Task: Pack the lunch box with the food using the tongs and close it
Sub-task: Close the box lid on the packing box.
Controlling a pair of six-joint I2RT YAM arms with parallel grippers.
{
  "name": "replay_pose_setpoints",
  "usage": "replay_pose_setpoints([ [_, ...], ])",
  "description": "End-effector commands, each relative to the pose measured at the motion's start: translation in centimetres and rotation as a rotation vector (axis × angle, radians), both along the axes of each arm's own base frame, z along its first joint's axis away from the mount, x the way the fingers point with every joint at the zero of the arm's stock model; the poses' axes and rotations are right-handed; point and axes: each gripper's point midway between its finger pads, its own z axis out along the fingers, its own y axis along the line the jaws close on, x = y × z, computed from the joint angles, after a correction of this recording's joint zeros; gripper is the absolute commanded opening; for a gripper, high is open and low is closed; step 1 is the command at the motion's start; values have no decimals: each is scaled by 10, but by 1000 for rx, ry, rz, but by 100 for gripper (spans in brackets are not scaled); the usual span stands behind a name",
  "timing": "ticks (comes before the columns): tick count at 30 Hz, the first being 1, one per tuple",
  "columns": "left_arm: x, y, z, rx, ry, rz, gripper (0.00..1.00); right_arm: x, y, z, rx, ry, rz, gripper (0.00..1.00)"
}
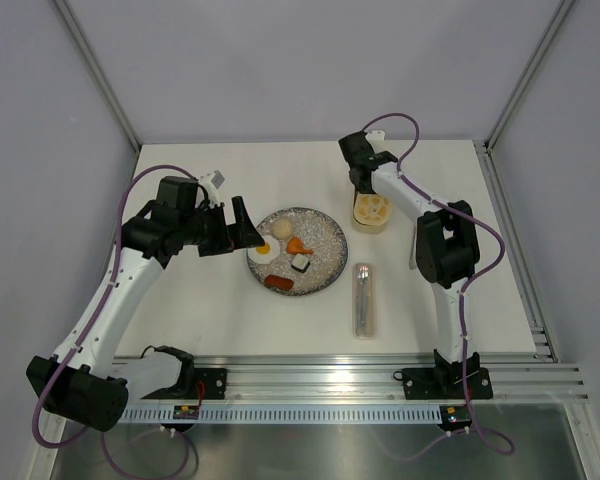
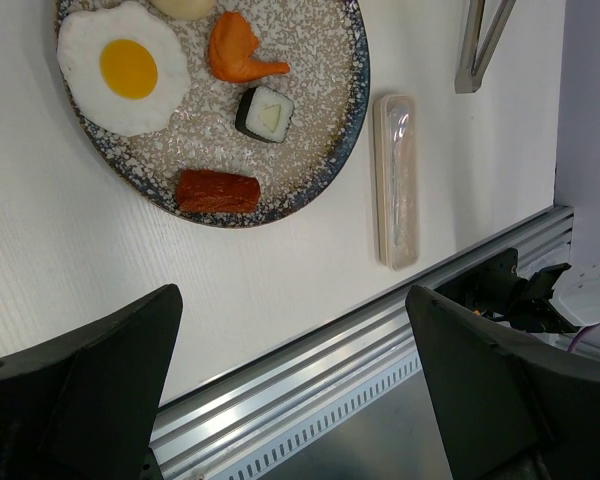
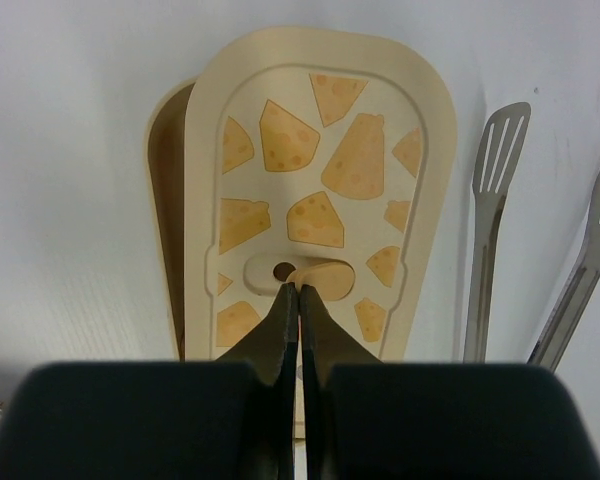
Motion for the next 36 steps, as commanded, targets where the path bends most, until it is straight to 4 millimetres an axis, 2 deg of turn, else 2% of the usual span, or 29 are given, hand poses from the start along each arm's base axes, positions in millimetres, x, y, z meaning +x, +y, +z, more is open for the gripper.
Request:
replay_pose_setpoints([
  [1,2,1,8,-11,-49,-9,99,7,-2,45,21,-107,-36,0],
  [9,2,2,8,-10,-46,-5,99,7,7,36,57,-84,3,0],
  [18,2,3,6,-9,-43,0,99,10,12,47,100,-103,41,0],
  [36,0,5,7,-8,-45,3,99,10,8,17,124,-35,31,0],
])
